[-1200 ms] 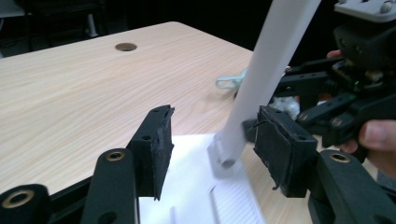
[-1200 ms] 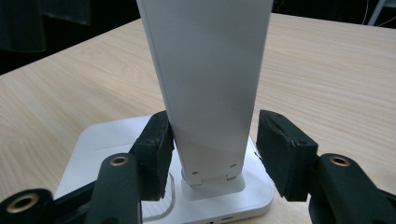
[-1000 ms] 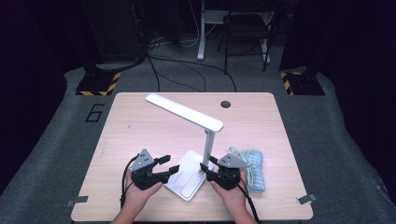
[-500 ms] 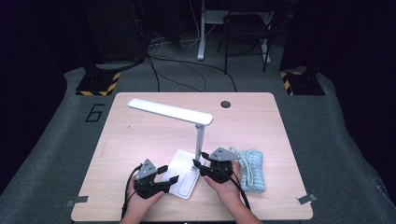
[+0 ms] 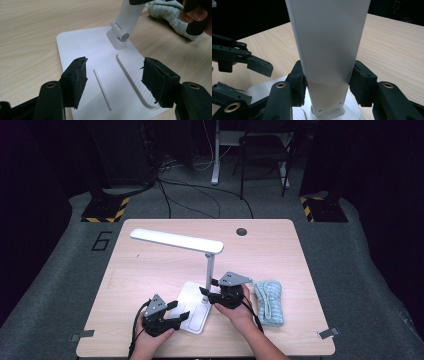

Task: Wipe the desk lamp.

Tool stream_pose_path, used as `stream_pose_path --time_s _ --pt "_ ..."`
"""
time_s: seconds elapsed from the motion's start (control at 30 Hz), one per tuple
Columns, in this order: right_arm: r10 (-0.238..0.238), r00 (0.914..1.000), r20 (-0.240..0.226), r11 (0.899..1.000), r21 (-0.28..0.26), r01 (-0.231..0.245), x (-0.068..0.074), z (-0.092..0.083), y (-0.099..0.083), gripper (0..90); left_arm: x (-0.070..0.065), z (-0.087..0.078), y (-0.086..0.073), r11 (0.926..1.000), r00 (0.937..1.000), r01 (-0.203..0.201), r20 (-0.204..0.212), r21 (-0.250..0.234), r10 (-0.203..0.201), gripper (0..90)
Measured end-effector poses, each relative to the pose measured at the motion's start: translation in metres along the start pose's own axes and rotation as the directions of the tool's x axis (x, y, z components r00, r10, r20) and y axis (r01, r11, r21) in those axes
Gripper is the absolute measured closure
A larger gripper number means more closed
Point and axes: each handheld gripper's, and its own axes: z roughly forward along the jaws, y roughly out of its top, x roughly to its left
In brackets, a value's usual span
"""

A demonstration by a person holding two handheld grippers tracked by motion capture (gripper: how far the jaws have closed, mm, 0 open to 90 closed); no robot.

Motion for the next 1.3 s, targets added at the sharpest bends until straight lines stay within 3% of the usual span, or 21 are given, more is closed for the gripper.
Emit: stream_pose_path --time_s 0.13,0.17,0.2,0.23,0.27,0.3,0.4,0.5,0.53,0.67,0.7,0.8,0.9,1.03,1.1,1.13,1.17,1.2,1.23,1.3 --pt "-0.029 0.9991 0.031 1.0 0.012 0.029 0.004 0.005 0.003 52.9 0.0 0.001 -0.002 1.0 0.9999 0.005 -0.016 -0.006 -0.005 35.9" --pt "-0.026 0.9988 0.041 1.0 0.015 0.025 0.005 0.007 0.005 53.0 0.002 0.001 -0.001 0.9999 0.9997 -0.013 -0.019 0.001 0.013 35.9" --pt "-0.025 0.9986 0.046 0.999 0.023 0.024 0.006 0.01 0.007 53.1 0.001 0.002 -0.001 1.0 0.9997 0.002 -0.022 -0.004 -0.002 35.7" --pt "-0.037 0.9983 0.046 0.999 0.023 0.036 0.006 0.013 0.008 53.1 0.001 0.002 -0.002 0.9999 0.9996 0.017 -0.024 -0.004 -0.017 35.5" --pt "-0.032 0.9985 0.044 0.999 0.025 0.031 0.007 0.016 0.009 53.1 0.002 0.003 -0.001 1.0 0.9997 -0.005 -0.026 0.003 0.005 35.2" --pt "-0.037 0.9985 0.041 0.999 0.025 0.036 0.007 0.018 0.01 53.2 0.002 0.004 -0.002 0.9998 0.9996 0.017 -0.022 0.01 -0.017 34.9" --pt "-0.044 0.9983 0.039 0.999 0.027 0.043 0.006 0.025 0.014 53.2 0.004 0.007 -0.003 0.9995 0.9996 0.015 -0.025 0.027 -0.014 34.2" --pt "-0.032 0.9983 0.049 0.999 0.025 0.031 0.005 0.03 0.016 53.3 0.007 0.009 -0.003 0.9984 0.9989 0.03 -0.039 0.048 -0.028 31.4" --pt "-0.034 0.9979 0.055 0.999 0.026 0.033 0.005 0.032 0.016 53.4 0.007 0.01 -0.003 0.9986 0.9983 0.041 -0.043 0.035 -0.039 30.8" --pt "-0.037 0.997 0.068 0.999 0.01 0.037 0.002 0.036 0.017 53.2 0.007 0.015 -0.002 0.9976 0.9983 0.033 -0.05 0.06 -0.03 28.6" --pt "-0.017 0.9969 0.077 1.0 0.009 0.016 0.002 0.037 0.018 52.9 0.008 0.016 -0.002 0.9966 0.9979 0.028 -0.061 0.077 -0.023 28.5" --pt "-0.017 0.9956 0.093 0.999 0.029 0.014 0.004 0.033 0.019 52.0 0.007 0.019 -0.002 0.9969 0.9967 0.035 -0.076 0.07 -0.03 25.6" --pt "-0.014 0.9935 0.113 1.0 0.011 0.013 0.007 0.018 0.018 49.2 0.007 0.022 -0.002 0.9957 0.9968 0.005 -0.081 0.093 0.002 24.3" --pt "-0.009 0.9912 0.132 0.999 -0.036 0.014 0.008 -0.022 0.016 47.3 0.005 0.023 -0.001 0.9949 0.9943 -0.03 -0.099 0.096 0.04 23.9" --pt "0.008 0.9911 0.133 0.998 -0.058 0.0 0.007 -0.038 0.013 46.4 0.006 0.023 -0.001 0.9933 0.9958 -0.041 -0.077 0.109 0.049 24.0" --pt "0.008 0.9911 0.133 0.998 -0.058 0.0 0.007 -0.038 0.013 46.4 0.006 0.023 -0.001 0.9933 0.9958 -0.041 -0.077 0.109 0.049 24.0" --pt "0.012 0.9893 0.145 0.997 -0.074 -0.001 0.007 -0.054 0.009 45.8 0.005 0.024 -0.002 0.9942 0.9952 -0.041 -0.085 0.1 0.05 24.1" --pt "0.012 0.9893 0.145 0.997 -0.074 -0.001 0.007 -0.054 0.009 45.8 0.005 0.023 -0.002 0.9927 0.9955 -0.049 -0.075 0.11 0.058 24.1" --pt "0.021 0.9877 0.155 0.996 -0.086 -0.008 0.005 -0.069 0.003 45.7 0.003 0.023 -0.002 0.9924 0.9953 -0.048 -0.079 0.113 0.057 23.6" --pt "0.021 0.9863 0.163 0.996 -0.092 -0.006 0.004 -0.076 0.001 45.7 0.003 0.023 -0.003 0.993 0.9941 -0.05 -0.091 0.107 0.06 23.4"
